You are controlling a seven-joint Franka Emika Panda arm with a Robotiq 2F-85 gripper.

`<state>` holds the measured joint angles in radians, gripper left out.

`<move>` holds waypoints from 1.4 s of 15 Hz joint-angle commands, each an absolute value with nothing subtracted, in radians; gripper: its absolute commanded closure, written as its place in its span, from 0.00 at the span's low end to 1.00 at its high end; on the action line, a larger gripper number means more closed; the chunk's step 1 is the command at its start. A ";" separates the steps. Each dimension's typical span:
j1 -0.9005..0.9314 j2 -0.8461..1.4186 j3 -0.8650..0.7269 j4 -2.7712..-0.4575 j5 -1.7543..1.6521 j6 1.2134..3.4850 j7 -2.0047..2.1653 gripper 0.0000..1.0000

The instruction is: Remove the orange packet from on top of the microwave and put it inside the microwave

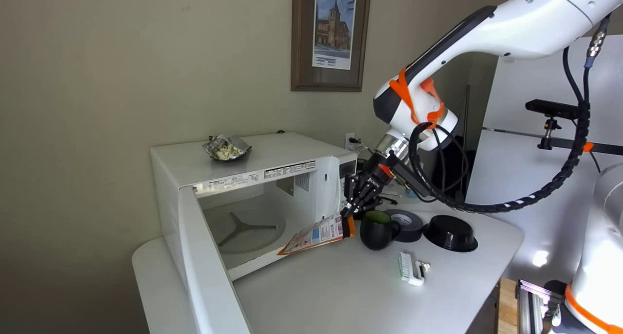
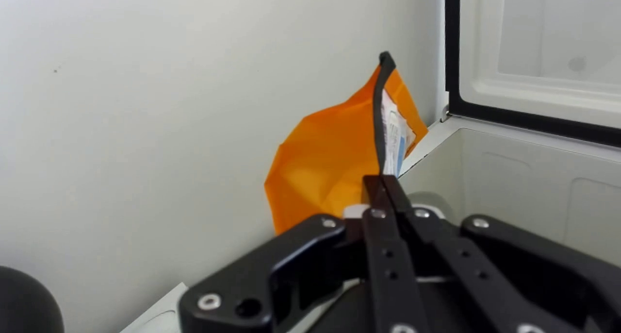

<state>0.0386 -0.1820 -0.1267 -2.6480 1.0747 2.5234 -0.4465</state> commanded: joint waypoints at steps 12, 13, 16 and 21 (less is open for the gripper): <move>0.153 -0.026 -0.060 -2.568 1.943 2.641 -1.317 0.99; 0.152 -0.015 -0.061 -2.558 1.955 2.633 -1.327 0.99; 0.153 0.007 -0.063 -2.527 1.981 2.611 -1.367 0.99; 0.151 0.052 -0.066 -2.456 2.012 2.594 -1.409 0.99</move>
